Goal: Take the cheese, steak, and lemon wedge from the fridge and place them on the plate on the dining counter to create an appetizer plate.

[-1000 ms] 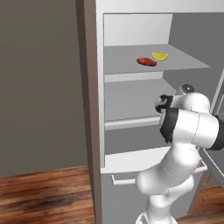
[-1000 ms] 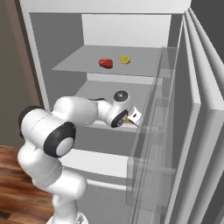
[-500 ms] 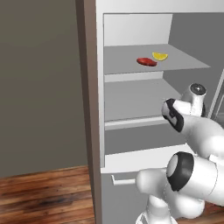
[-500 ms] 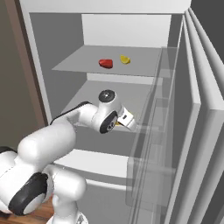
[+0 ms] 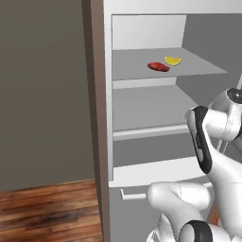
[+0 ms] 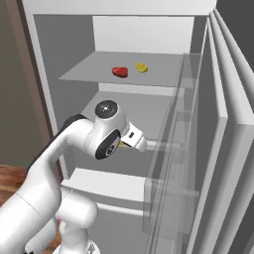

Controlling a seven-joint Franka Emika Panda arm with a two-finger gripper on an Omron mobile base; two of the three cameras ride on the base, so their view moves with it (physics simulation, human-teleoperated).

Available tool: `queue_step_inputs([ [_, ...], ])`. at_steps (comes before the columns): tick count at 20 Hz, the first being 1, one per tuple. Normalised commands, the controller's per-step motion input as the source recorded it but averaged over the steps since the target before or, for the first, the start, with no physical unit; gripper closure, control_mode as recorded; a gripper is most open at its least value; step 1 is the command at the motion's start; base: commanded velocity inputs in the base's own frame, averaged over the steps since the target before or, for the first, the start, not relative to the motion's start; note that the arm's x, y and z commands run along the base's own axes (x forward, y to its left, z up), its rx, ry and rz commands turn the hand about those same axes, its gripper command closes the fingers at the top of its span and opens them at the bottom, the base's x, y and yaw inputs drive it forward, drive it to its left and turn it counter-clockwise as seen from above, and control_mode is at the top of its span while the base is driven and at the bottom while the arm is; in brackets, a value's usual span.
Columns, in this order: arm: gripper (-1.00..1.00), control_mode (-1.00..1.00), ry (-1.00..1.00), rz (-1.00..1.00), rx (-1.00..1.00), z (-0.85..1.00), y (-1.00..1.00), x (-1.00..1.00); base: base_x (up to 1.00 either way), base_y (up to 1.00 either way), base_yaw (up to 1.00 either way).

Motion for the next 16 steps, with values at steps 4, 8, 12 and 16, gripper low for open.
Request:
queue_step_inputs([
  [4,1.00,-1.00,0.00,0.06,0.00,0.55,0.34,-0.52,0.00,0.00,0.00],
  [8,1.00,-1.00,0.00,0.07,0.00,0.33,0.23,-0.34,0.00,0.00,0.00],
  [12,1.00,-1.00,0.00,0.05,0.00,0.18,0.29,-0.23,0.00,0.00,0.00],
  [16,1.00,-1.00,0.00,0.03,0.00,0.04,0.33,-0.09,0.00,0.00,0.00],
])
